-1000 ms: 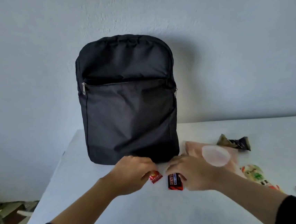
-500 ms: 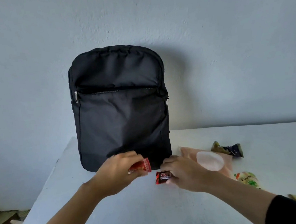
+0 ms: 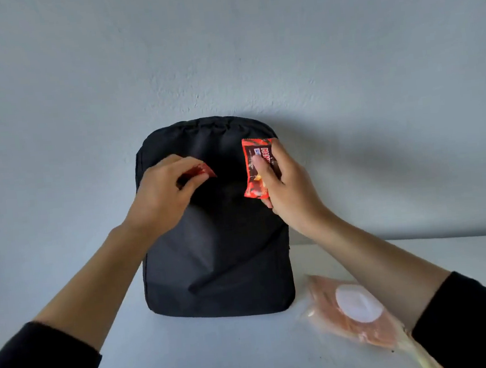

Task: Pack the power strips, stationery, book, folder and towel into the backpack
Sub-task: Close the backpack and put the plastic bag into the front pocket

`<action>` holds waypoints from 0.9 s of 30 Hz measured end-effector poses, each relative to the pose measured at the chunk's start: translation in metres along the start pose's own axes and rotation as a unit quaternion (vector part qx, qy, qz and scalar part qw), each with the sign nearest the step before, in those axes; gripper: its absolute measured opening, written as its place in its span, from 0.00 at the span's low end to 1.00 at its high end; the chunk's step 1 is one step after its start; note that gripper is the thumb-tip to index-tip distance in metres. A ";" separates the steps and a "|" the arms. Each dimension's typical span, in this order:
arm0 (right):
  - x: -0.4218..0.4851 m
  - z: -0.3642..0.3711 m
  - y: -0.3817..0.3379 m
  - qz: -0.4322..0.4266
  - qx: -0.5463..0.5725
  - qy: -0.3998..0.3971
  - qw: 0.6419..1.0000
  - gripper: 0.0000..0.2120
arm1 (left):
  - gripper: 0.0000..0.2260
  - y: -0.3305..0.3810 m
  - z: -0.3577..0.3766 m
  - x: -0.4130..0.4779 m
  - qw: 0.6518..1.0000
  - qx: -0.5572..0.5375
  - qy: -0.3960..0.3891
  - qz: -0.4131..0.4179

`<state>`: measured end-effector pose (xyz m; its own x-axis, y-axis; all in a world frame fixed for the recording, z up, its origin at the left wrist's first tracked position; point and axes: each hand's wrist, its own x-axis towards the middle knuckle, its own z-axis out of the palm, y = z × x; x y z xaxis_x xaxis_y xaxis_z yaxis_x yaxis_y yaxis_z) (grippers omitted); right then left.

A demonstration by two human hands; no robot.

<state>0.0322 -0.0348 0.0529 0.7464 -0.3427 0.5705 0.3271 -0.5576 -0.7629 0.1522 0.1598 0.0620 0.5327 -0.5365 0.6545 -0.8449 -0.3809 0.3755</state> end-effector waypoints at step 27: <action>0.004 -0.008 0.005 -0.050 -0.370 -0.299 0.878 0.21 | 0.15 0.003 0.007 -0.014 0.983 0.042 -0.108 0.140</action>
<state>0.0321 -0.0448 0.0540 0.9785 0.0711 0.1937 0.1075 -0.9769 -0.1846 0.1424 0.1612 0.0491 0.2856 -0.7726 0.5671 -0.9577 -0.2518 0.1394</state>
